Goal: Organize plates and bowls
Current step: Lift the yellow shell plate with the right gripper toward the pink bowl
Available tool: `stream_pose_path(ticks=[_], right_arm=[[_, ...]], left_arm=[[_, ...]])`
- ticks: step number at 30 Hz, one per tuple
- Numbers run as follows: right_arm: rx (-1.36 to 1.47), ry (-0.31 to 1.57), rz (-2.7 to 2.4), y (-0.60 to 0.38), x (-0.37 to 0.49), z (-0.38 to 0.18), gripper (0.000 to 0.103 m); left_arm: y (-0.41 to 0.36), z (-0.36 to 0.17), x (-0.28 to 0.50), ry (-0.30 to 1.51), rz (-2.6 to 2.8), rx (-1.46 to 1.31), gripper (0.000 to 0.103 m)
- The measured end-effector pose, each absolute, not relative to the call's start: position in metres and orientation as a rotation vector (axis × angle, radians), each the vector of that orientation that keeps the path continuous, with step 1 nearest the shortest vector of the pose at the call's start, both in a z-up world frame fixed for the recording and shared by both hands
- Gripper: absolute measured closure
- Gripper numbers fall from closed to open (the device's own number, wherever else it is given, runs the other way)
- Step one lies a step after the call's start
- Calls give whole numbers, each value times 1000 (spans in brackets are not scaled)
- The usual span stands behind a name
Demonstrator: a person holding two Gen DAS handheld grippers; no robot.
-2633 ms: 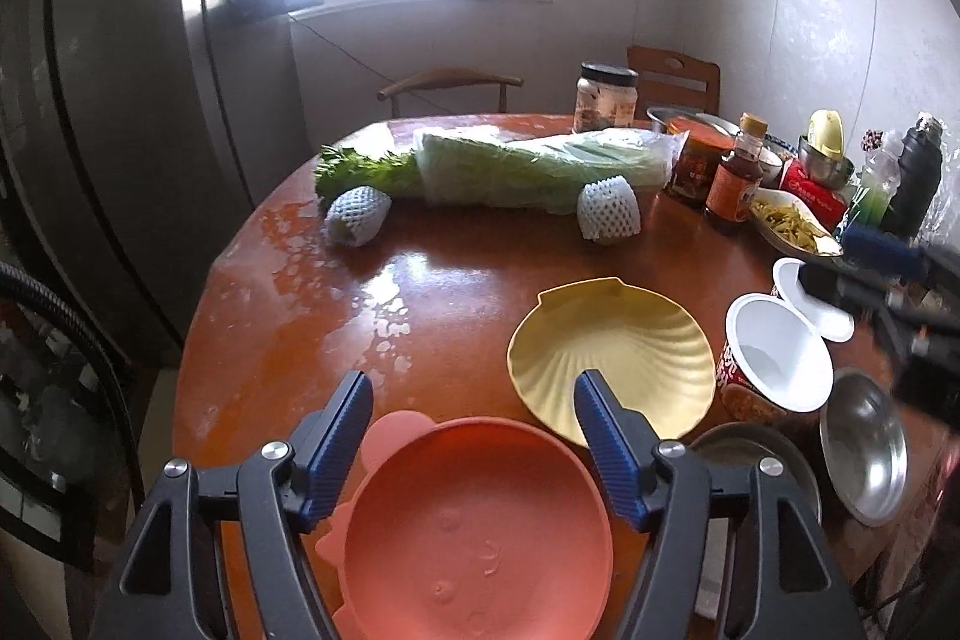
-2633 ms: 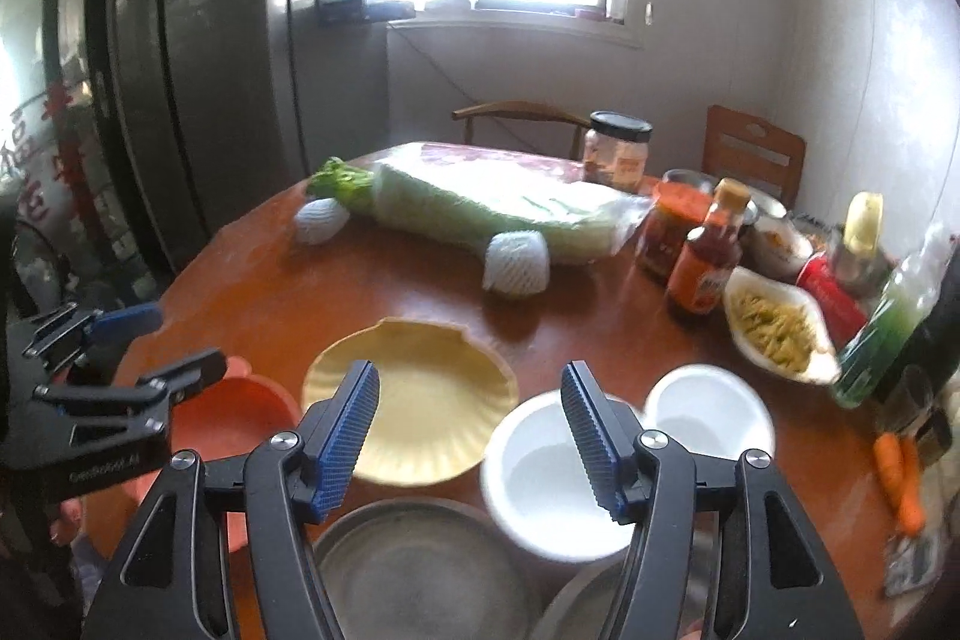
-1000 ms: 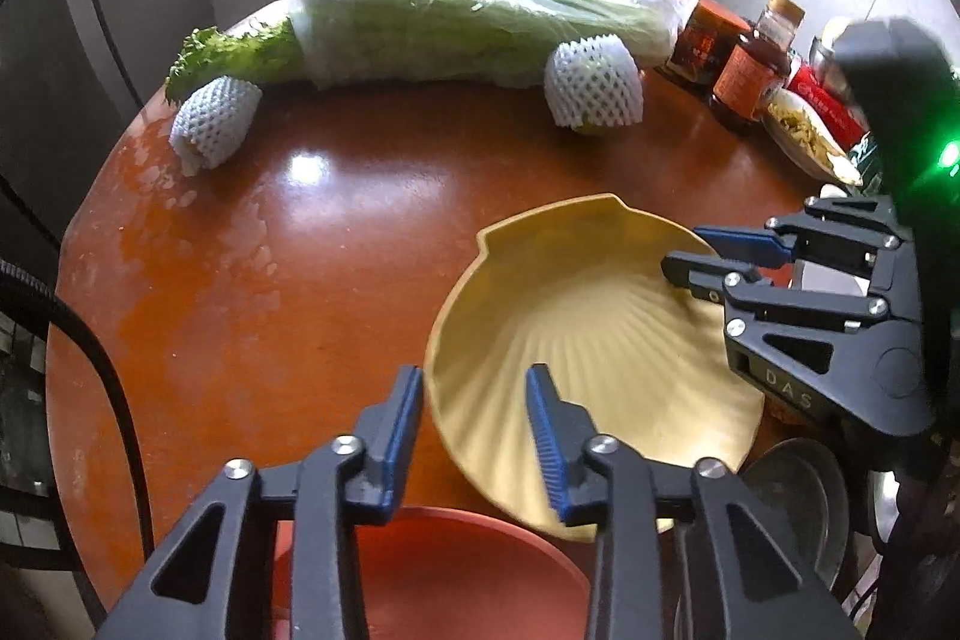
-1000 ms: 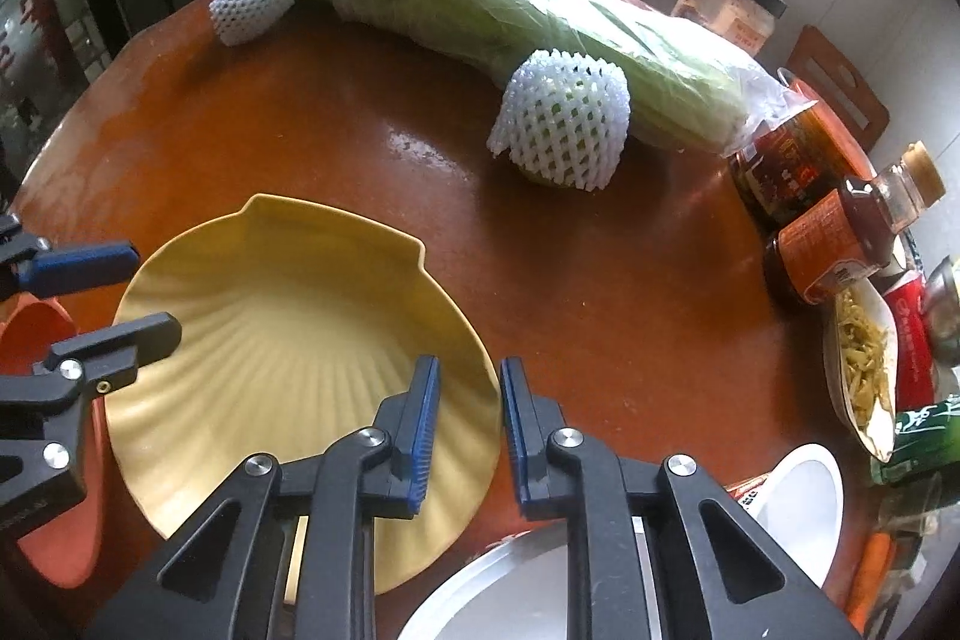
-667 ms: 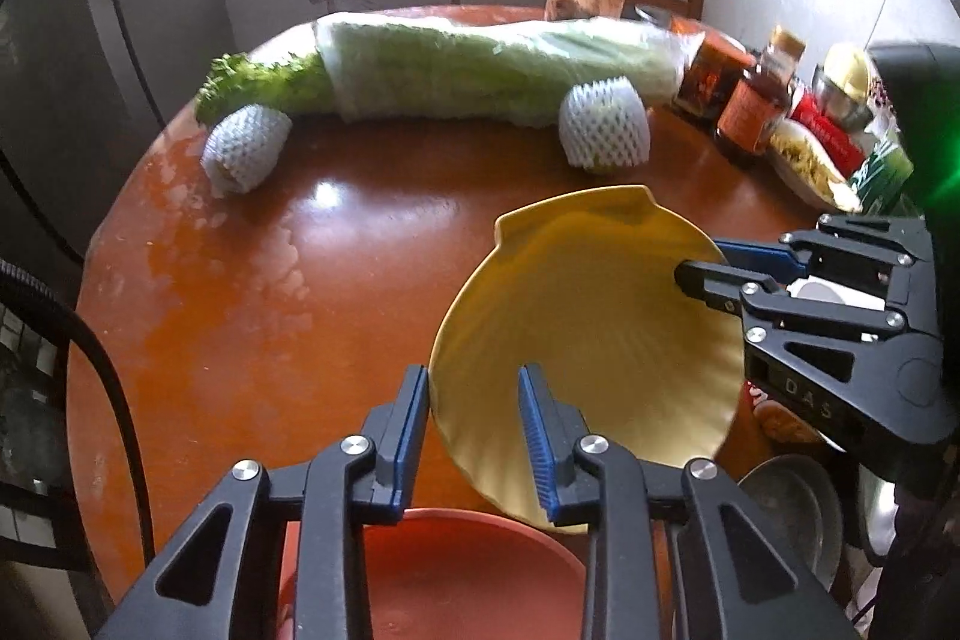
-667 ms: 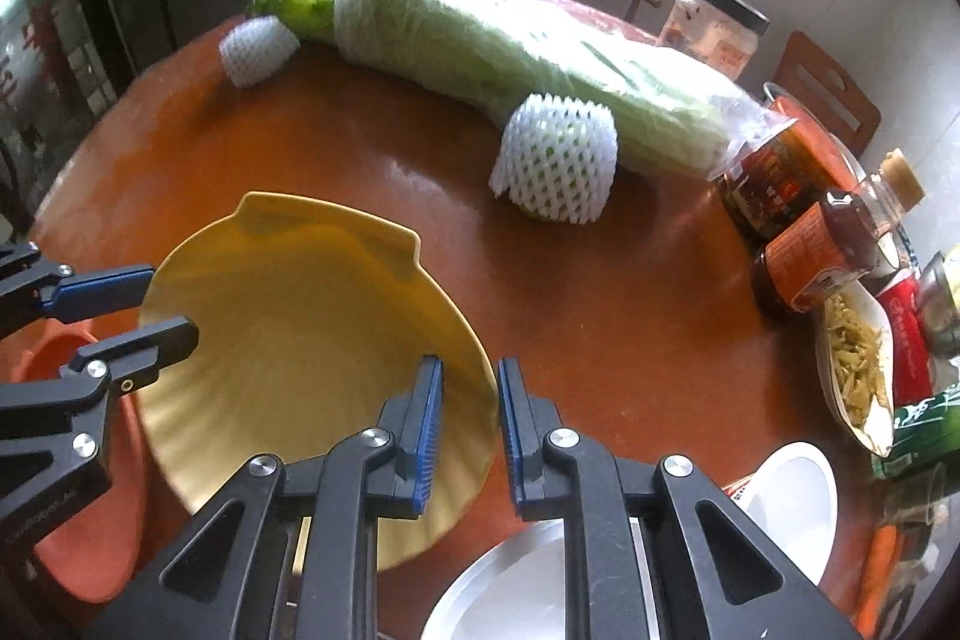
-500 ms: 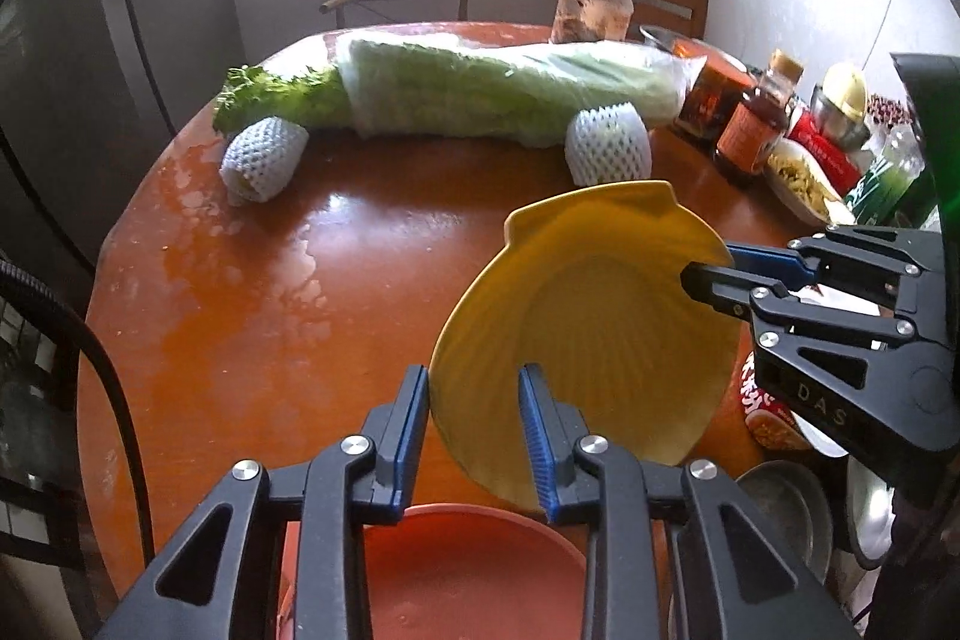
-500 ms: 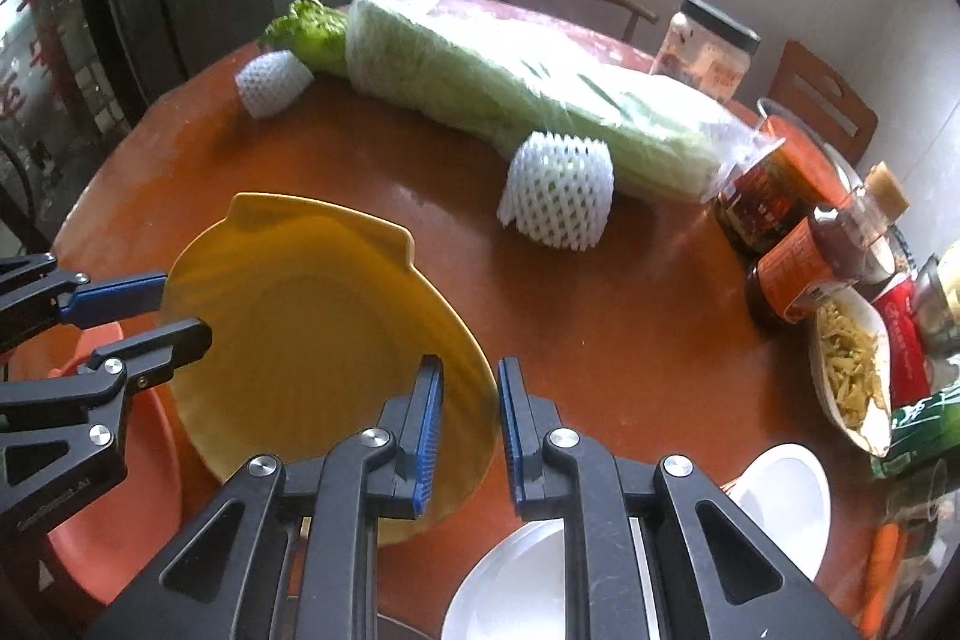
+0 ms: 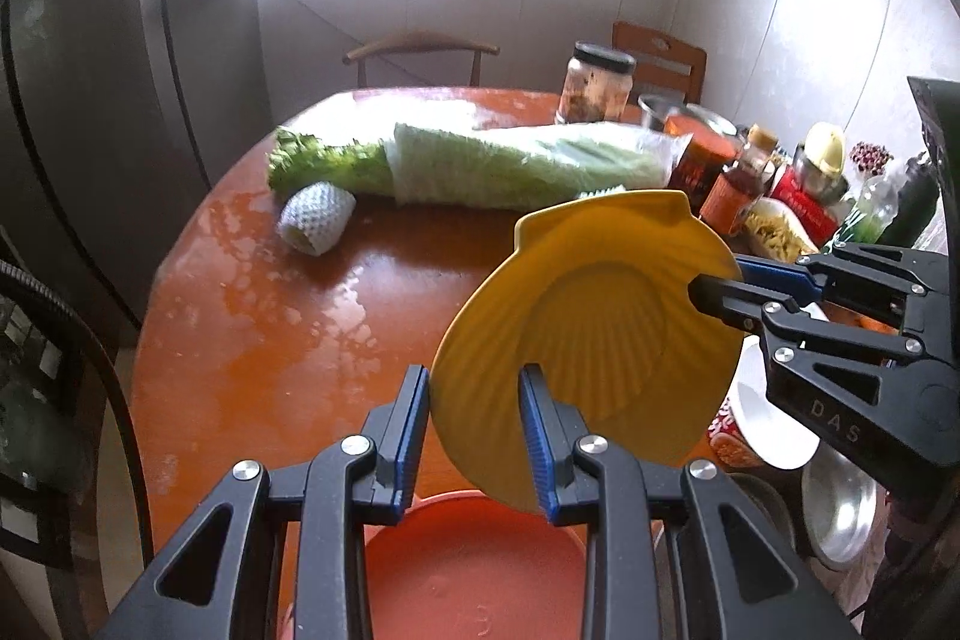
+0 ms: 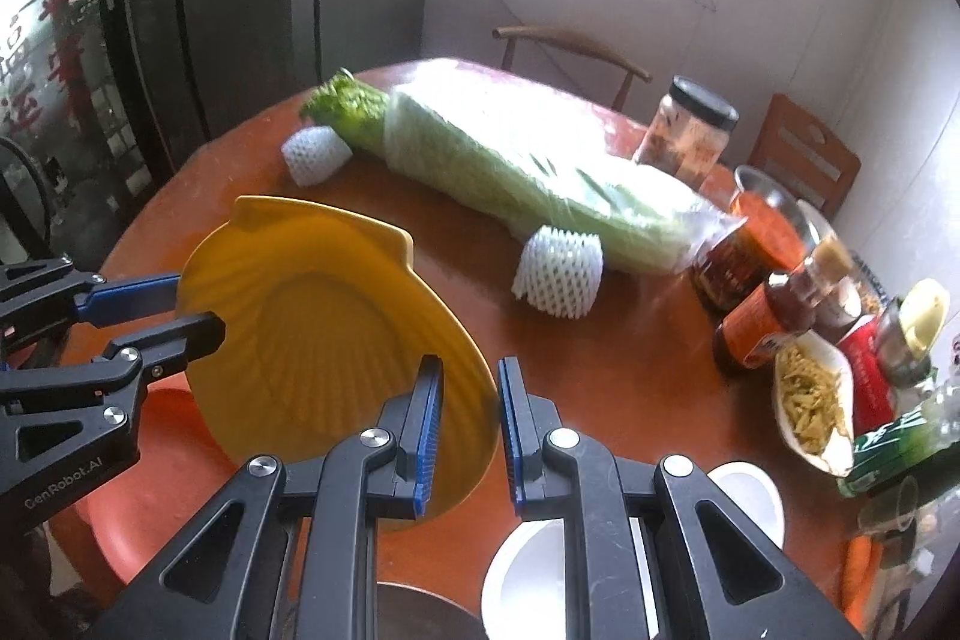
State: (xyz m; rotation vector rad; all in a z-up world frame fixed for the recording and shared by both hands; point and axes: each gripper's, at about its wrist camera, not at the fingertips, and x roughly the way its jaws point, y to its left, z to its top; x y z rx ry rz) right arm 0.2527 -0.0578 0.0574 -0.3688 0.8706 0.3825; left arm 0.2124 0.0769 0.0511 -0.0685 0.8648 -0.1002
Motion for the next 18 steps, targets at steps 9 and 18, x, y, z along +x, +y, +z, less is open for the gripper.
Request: stream_pose_path(ticks=[9, 18], right_arm=[[-363, 810, 415, -44, 219, 83, 84], [-361, 796, 461, -22, 187, 84, 84]], left_arm=[[95, 65, 176, 833, -72, -77, 72], [114, 65, 137, 830, -41, -95, 72]])
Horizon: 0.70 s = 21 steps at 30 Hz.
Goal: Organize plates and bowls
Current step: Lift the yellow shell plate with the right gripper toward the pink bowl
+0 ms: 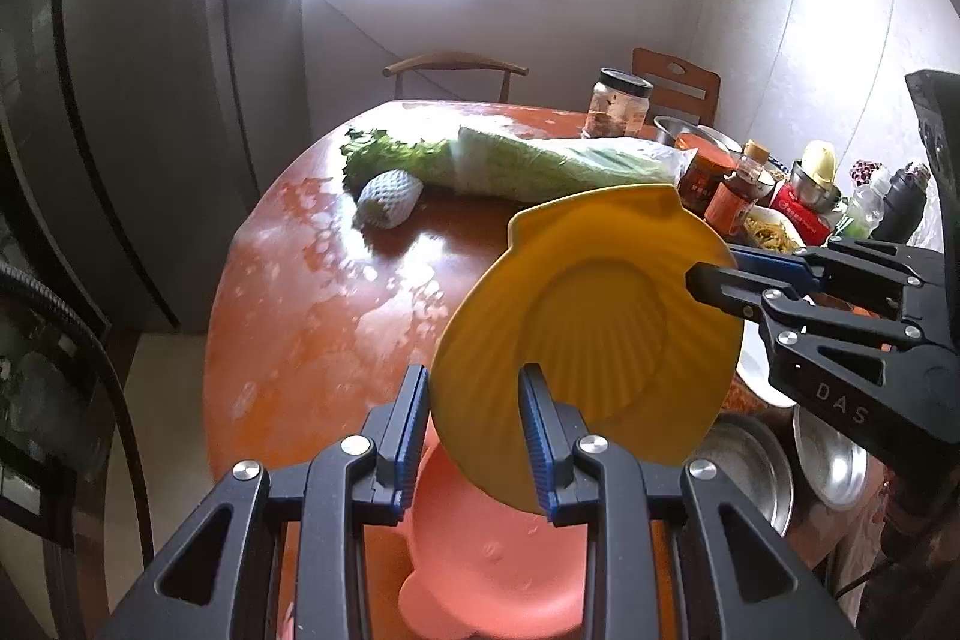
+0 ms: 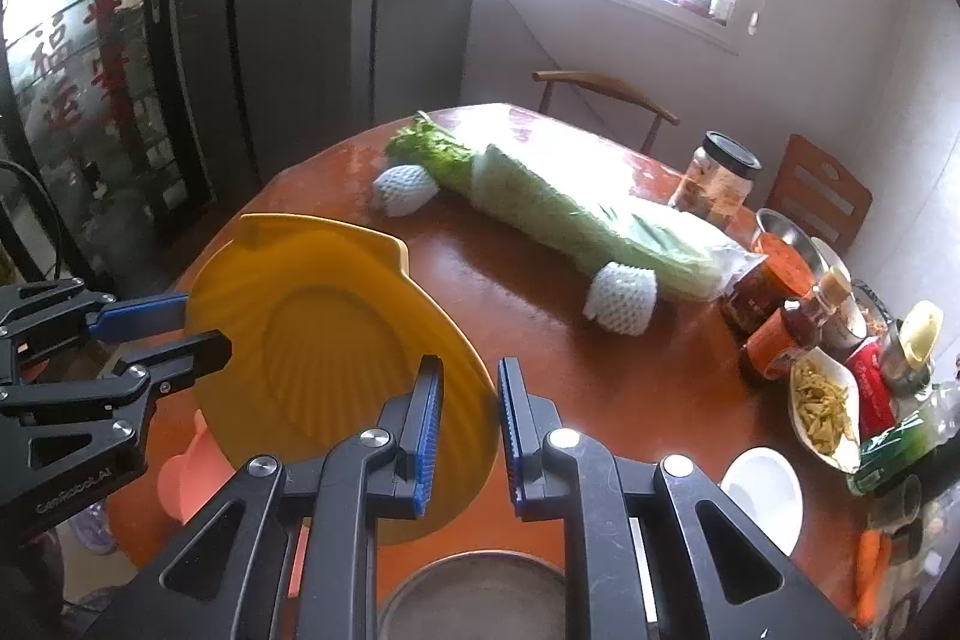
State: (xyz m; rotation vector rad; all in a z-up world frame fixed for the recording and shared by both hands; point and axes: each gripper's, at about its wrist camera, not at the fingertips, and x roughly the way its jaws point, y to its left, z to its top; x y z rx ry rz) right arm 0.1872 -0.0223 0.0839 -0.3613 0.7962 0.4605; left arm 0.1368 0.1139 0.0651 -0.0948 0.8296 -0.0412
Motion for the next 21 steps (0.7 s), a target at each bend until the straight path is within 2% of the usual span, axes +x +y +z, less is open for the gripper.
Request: stream_pose_path(ticks=[13, 21], right_arm=[[-373, 846, 509, -5, 149, 49, 84], [-408, 886, 525, 6, 153, 24, 84]], left_arm=[[126, 33, 101, 887, -9, -105, 72], [127, 14, 88, 919, 16, -97, 72]])
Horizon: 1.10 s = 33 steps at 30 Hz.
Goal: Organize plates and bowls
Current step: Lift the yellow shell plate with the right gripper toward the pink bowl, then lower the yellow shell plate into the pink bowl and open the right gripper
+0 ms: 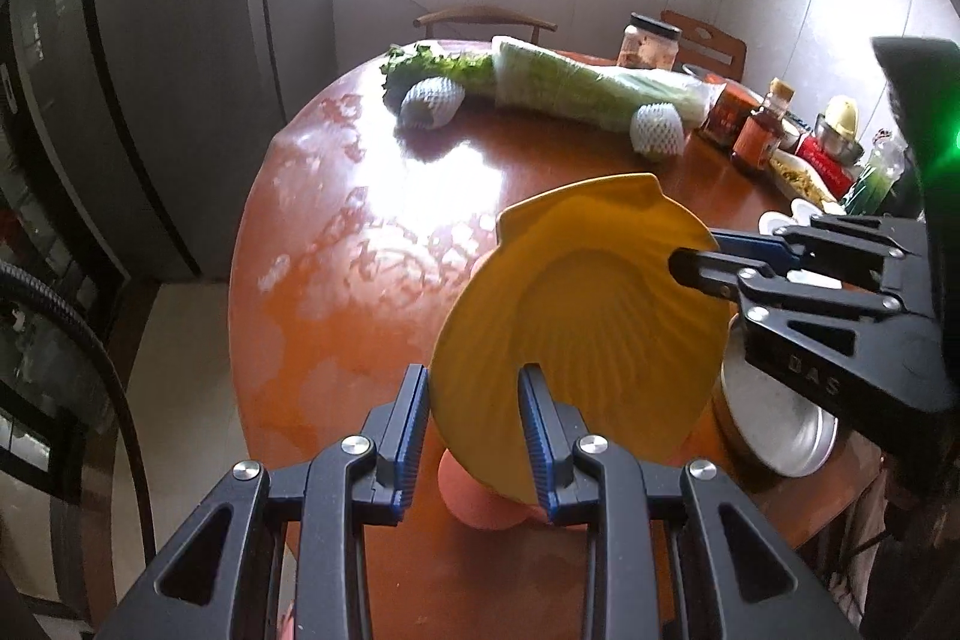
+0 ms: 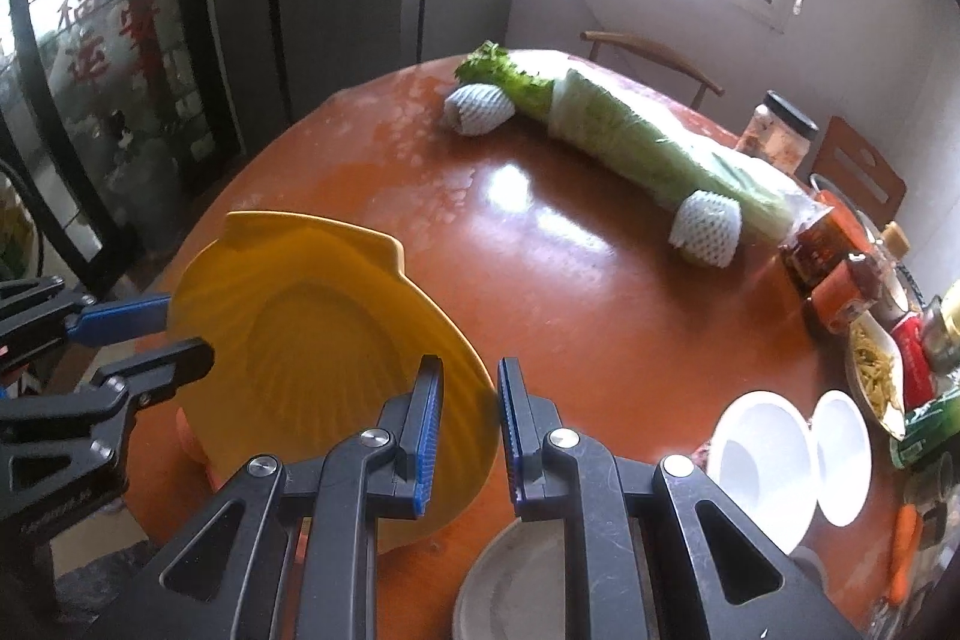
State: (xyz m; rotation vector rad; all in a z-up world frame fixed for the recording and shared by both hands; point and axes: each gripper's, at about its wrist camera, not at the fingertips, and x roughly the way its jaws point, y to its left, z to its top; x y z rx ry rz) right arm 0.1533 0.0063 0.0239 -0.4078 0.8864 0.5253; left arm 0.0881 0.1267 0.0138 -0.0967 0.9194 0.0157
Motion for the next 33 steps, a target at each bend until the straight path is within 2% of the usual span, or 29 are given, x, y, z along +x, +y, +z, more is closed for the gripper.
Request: stream_pose_path(ticks=[20, 33], right_arm=[[-423, 965, 571, 27, 173, -17, 82], [-464, 948, 548, 34, 168, -28, 81]], left_arm=[[129, -4, 85, 942, 75, -49, 72], [120, -23, 85, 985, 88, -8, 72]])
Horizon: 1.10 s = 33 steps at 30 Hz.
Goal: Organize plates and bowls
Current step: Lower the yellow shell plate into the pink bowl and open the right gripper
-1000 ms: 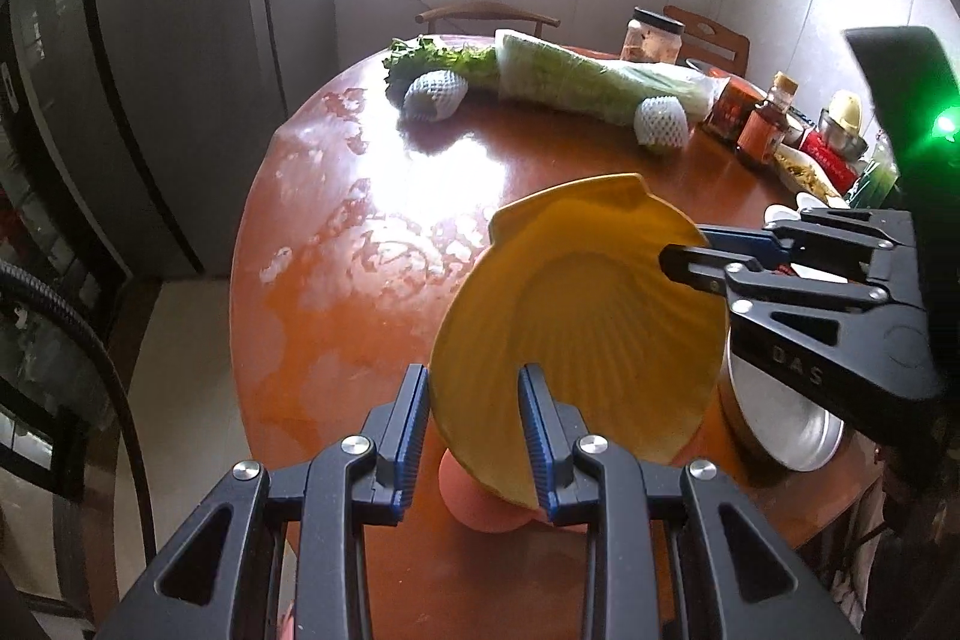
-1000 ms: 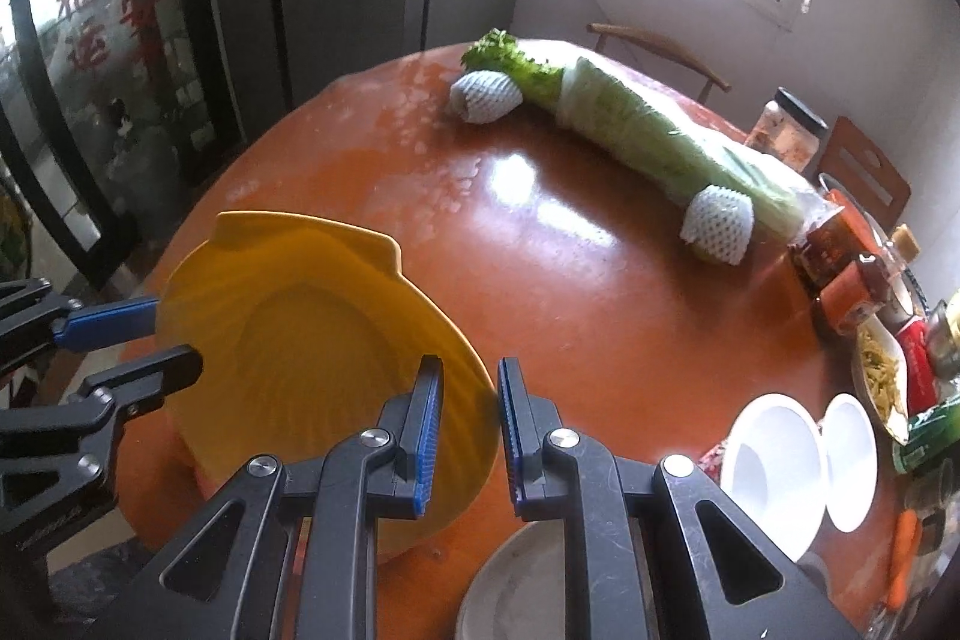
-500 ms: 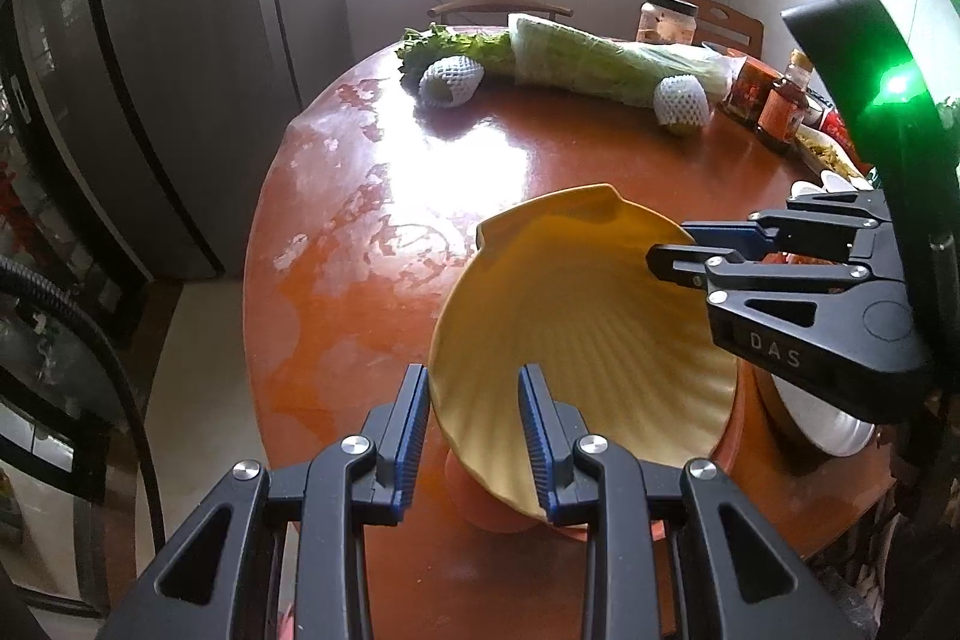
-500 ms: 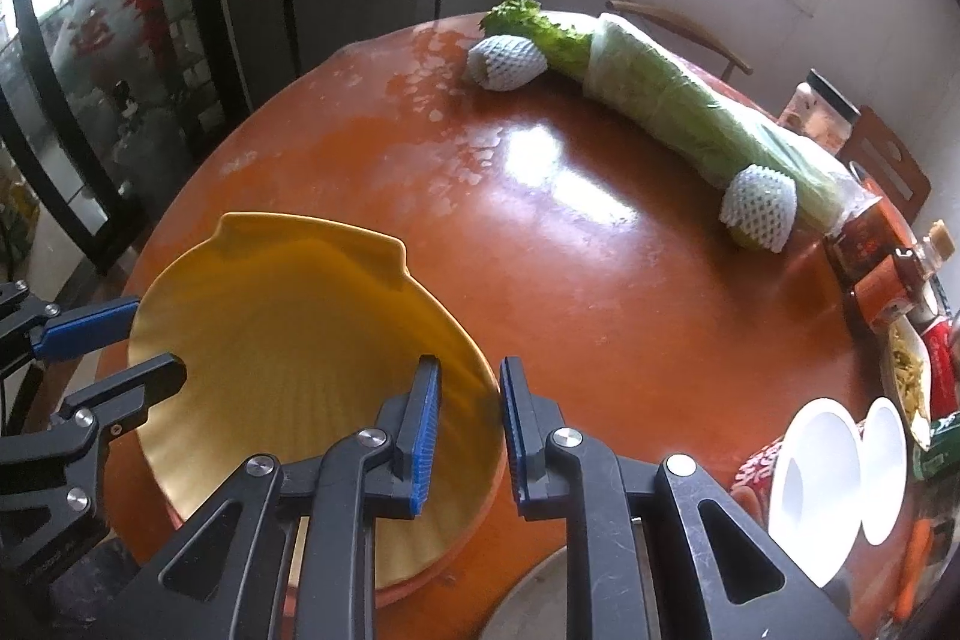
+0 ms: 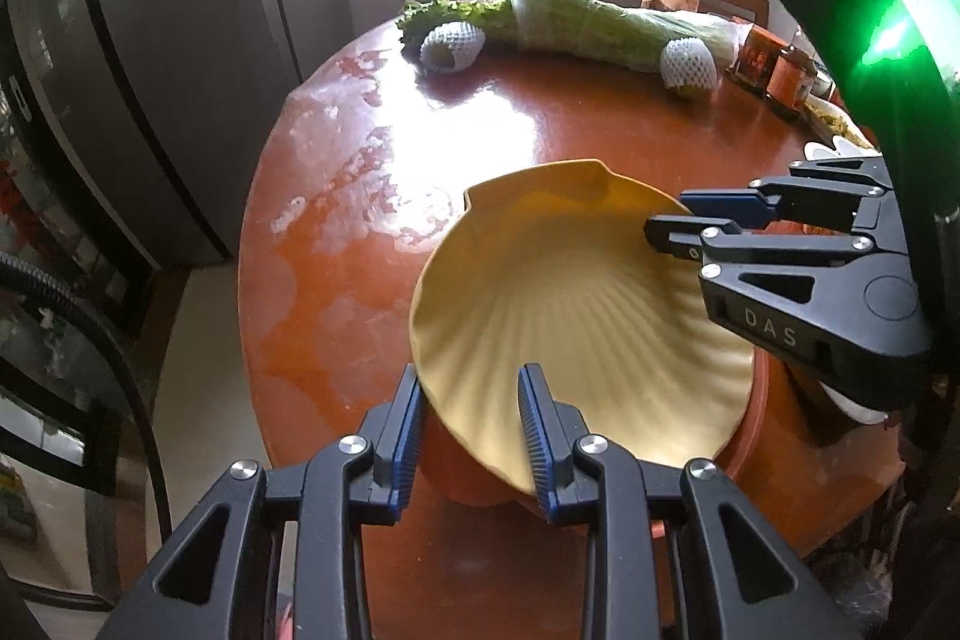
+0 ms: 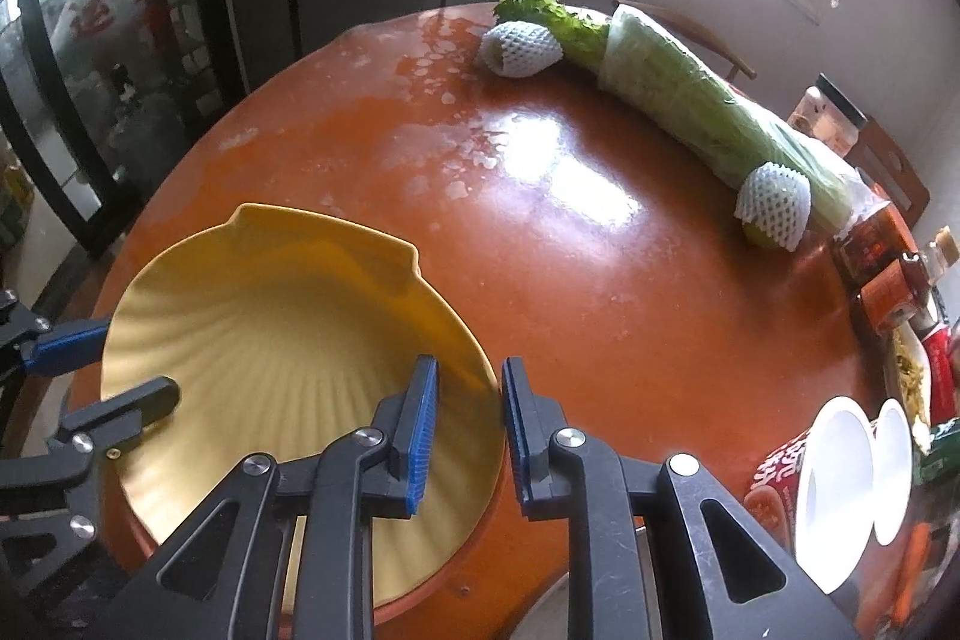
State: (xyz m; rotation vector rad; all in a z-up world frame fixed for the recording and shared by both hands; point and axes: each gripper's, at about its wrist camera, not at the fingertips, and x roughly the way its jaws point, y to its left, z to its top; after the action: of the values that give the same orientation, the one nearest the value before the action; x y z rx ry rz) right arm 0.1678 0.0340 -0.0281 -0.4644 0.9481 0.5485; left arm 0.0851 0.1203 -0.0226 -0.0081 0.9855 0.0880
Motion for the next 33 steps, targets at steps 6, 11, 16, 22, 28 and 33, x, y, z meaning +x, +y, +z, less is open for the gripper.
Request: stream_pose_path(ticks=[6, 11, 16, 22, 28, 33], right_arm=[[-471, 943, 531, 30, 167, -32, 81], [-460, 942, 532, 26, 169, -34, 81], [-428, 950, 504, 17, 175, -34, 80], [-381, 964, 498, 4, 181, -35, 76], [-349, 975, 497, -4, 182, -37, 75], [-328, 975, 498, -5, 183, -37, 75]], left_arm=[[118, -26, 91, 989, 87, -11, 70], [114, -28, 98, 982, 73, -8, 67], [108, -28, 109, 975, 56, -5, 67], [103, -28, 122, 967, 50, -10, 64], [101, -28, 125, 958, 49, -20, 63], [104, -29, 124, 949, 50, -38, 61]])
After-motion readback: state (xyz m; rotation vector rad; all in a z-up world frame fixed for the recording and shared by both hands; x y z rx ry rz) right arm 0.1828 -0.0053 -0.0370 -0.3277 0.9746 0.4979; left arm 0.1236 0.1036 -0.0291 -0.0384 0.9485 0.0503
